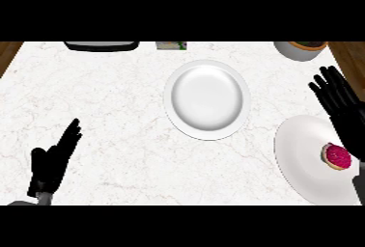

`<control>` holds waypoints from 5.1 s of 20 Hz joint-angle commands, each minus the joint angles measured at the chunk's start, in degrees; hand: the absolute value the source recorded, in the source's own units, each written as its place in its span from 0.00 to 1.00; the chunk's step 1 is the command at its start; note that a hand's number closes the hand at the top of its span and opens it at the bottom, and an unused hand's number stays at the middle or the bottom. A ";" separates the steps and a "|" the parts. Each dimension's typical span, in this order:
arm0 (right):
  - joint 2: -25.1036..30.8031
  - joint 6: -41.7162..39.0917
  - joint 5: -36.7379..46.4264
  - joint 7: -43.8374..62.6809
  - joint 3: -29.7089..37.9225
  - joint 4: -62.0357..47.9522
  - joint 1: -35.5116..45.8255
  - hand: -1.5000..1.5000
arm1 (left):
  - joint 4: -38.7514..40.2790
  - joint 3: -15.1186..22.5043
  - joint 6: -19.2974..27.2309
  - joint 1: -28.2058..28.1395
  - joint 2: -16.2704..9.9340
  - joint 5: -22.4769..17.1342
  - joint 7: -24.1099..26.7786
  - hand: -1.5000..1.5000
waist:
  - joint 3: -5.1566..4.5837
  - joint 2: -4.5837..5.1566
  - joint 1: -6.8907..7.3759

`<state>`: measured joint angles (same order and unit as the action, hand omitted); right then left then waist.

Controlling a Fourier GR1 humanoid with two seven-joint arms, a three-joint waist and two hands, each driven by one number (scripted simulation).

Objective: Pick the cupcake from the plate and place it in the plate

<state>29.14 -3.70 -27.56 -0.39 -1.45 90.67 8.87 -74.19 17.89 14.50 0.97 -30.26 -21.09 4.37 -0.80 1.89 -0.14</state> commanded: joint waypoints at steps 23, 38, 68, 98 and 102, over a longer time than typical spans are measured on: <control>12.71 -22.23 25.42 -59.82 -7.70 -6.13 -15.63 0.00 | -18.03 -3.93 0.37 13.56 -1.67 2.14 -5.85 0.50 | 0.90 -2.11 -0.02; 38.75 -17.44 48.01 -34.13 -6.51 6.10 -13.27 0.00 | -15.91 -6.93 -3.09 15.13 -2.20 1.68 -6.28 0.50 | 0.72 -2.02 -0.06; 19.53 -14.65 83.32 -35.07 -10.38 -23.79 2.60 0.00 | -14.99 -14.37 -11.78 12.31 6.16 10.27 -4.53 0.50 | 0.80 -1.79 0.52; -3.06 17.36 82.61 7.31 17.11 -34.34 -9.89 1.00 | -17.06 -22.45 -10.73 8.93 6.16 13.28 -9.56 0.50 | 0.00 -4.24 -8.77; -10.25 19.72 81.93 13.82 16.07 -21.42 -12.65 1.00 | -17.99 -22.16 -12.23 9.29 5.84 12.26 -10.14 0.50 | 0.04 -3.97 -6.85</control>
<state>24.83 13.12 54.90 5.63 13.98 61.79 -0.41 -91.62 -3.95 3.10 10.66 -23.90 -8.19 -5.49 -1.32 -2.44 -7.73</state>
